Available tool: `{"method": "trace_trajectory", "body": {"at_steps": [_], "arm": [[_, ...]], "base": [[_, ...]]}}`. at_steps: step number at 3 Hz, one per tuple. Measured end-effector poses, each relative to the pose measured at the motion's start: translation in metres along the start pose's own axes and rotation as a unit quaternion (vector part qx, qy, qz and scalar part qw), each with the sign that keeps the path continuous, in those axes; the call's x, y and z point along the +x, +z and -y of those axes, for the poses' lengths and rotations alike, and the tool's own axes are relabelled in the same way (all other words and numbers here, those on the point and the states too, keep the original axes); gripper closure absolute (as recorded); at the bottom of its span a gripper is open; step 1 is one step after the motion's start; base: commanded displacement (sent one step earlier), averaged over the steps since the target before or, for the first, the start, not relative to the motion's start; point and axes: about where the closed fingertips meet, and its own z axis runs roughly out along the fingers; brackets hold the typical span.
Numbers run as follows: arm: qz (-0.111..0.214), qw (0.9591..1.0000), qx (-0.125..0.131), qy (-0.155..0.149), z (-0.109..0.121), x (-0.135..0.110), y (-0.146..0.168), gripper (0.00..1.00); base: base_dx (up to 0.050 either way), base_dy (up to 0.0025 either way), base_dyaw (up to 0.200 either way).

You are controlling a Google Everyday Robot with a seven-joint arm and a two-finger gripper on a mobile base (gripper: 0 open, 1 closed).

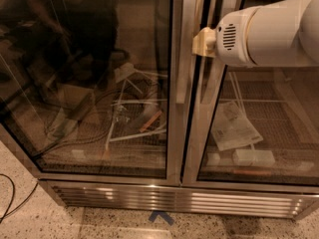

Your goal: Open top drawer

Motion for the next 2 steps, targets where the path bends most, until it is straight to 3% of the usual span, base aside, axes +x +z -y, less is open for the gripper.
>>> {"method": "trace_trajectory", "body": {"at_steps": [2], "arm": [[-0.013, 0.9999, -0.006, 0.002, -0.0003, 0.0026, 0.0004, 1.0]], "base": [[0.0, 0.0, 0.0]]}}
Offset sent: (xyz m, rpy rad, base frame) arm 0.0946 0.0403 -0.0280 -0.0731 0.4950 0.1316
